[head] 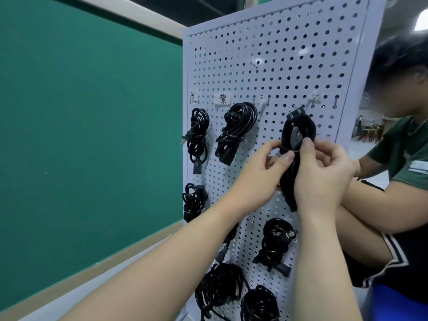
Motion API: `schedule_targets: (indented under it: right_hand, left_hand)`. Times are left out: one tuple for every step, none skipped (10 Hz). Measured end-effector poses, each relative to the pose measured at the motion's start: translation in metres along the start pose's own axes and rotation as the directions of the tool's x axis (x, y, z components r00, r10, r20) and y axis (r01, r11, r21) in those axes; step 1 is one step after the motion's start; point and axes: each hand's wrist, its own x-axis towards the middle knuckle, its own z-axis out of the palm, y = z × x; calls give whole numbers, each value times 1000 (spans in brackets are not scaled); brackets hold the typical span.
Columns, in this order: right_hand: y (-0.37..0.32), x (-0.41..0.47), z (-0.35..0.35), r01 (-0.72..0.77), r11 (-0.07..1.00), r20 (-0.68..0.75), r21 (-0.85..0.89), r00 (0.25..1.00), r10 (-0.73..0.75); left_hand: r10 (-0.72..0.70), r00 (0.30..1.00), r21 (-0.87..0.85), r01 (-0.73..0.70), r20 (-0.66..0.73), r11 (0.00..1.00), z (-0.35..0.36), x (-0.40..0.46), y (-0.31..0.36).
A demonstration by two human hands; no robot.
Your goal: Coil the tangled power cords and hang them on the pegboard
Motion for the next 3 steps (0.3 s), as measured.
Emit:
schedule_targets:
  right_hand:
    - [1,-2,-3,6,999,15,-53,1000,-5]
    - [3,-8,-7,56,990,-49,-127,997,-63]
    - [-4,-26,-7,198,952,-151,-232,960,-236]
  left_hand:
    - [-13,999,45,14,-31,999,2,-4,3]
    - [-4,1000,174,3,2,985,-5,-9,3]
    - [-9,1000,301,4,16,953,-22,-18,1]
